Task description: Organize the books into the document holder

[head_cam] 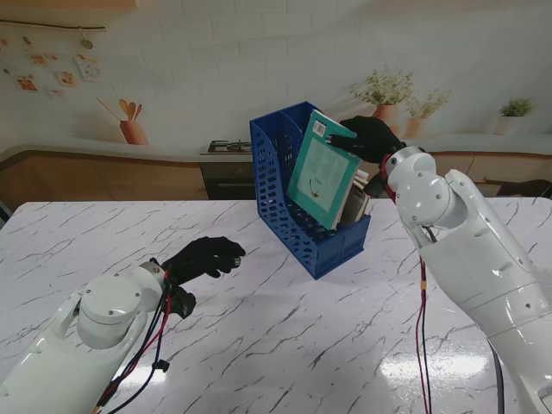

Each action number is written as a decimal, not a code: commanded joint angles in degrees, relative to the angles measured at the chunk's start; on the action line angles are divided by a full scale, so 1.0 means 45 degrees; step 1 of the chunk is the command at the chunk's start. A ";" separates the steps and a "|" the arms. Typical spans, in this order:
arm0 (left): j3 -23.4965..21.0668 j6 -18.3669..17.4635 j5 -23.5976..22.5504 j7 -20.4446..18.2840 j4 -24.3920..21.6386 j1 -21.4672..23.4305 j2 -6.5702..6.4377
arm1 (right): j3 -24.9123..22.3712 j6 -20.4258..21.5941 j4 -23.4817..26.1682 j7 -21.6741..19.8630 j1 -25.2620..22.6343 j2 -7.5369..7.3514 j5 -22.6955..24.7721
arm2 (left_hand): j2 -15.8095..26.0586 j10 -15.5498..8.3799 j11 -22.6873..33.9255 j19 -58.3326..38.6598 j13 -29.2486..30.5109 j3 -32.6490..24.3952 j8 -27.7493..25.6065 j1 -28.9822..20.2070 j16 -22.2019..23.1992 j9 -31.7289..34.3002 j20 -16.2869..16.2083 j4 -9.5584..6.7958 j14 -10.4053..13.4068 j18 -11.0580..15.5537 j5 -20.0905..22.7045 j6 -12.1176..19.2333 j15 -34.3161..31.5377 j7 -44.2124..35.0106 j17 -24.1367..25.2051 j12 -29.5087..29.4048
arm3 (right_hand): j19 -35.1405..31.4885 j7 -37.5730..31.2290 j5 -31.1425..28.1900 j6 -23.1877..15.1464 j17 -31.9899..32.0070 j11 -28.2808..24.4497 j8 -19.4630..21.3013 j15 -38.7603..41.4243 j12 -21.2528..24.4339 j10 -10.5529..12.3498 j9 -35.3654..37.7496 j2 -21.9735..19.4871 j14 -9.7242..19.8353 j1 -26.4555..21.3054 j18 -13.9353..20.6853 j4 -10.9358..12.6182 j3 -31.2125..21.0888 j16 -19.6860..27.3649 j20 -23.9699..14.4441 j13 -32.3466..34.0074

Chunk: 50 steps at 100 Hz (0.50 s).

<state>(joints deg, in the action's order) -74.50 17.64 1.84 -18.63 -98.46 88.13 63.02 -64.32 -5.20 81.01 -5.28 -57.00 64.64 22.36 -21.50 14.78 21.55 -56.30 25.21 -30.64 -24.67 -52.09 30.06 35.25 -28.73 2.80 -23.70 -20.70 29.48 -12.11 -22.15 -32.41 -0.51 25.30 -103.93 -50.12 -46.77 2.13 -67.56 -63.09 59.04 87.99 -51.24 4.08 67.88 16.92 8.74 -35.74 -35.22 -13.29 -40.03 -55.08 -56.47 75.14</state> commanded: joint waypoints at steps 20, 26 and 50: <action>0.0002 -0.0228 0.0009 -0.0171 0.0011 0.0063 0.0006 | 0.0732 0.0118 -0.0642 0.0574 0.0480 0.0447 -0.0099 | -0.0292 -0.0362 0.0077 0.0359 -0.0211 -0.0173 -0.0122 0.0195 0.0056 -0.0139 0.0177 -0.0160 0.0378 0.0323 -0.0093 0.0443 0.0082 -0.0139 0.0146 0.0135 | -0.3566 -0.0013 -0.0292 -0.1420 -0.0682 -0.0678 0.0344 0.0639 -0.0315 0.0222 0.0546 -0.1516 0.2904 -0.0952 0.8836 0.0163 -0.0883 -0.0212 -0.0154 0.0244; 0.0013 -0.0247 -0.0019 -0.0147 0.0045 0.0064 0.0011 | 0.0879 0.0185 -0.0820 0.0742 0.0559 0.0508 -0.0122 | -0.0274 -0.0346 0.0070 0.0360 -0.0209 -0.0172 -0.0116 0.0204 0.0061 -0.0158 0.0179 -0.0158 0.0409 0.0337 -0.0100 0.0443 0.0074 -0.0130 0.0144 0.0132 | -0.3566 -0.0017 -0.0285 -0.1415 -0.0682 -0.0684 0.0344 0.0641 -0.0314 0.0231 0.0548 -0.1518 0.2902 -0.0956 0.8834 0.0164 -0.0878 -0.0212 -0.0158 0.0244; 0.0077 -0.0344 -0.0117 -0.0068 0.0213 0.0007 0.0026 | 0.1348 0.0346 -0.1348 0.1242 0.0650 0.0678 -0.0135 | -0.0245 -0.0332 0.0065 0.0405 -0.0243 -0.0156 -0.0102 0.0213 0.0062 -0.0177 0.0206 -0.0161 0.0387 0.0377 -0.0125 0.0424 0.0087 -0.0106 0.0176 0.0126 | -0.3566 -0.0047 -0.0238 -0.1391 -0.0679 -0.0688 0.0335 0.0648 -0.0288 0.0234 0.0511 -0.1507 0.2869 -0.0987 0.8794 0.0155 -0.0853 -0.0204 -0.0167 0.0243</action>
<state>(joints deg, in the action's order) -74.36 17.57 1.09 -18.45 -97.95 88.10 62.96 -58.94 -4.01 75.17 -0.51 -53.84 66.67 21.96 -21.50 14.77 21.55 -56.27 25.20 -30.65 -24.67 -52.09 30.06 35.25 -28.64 2.80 -23.68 -20.65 29.48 -12.11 -22.14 -32.42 -0.50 25.30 -103.94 -50.11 -46.77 2.13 -67.56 -63.09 59.04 87.99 -51.24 4.08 67.88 16.81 8.74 -35.74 -35.22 -13.29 -39.94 -55.08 -56.47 75.14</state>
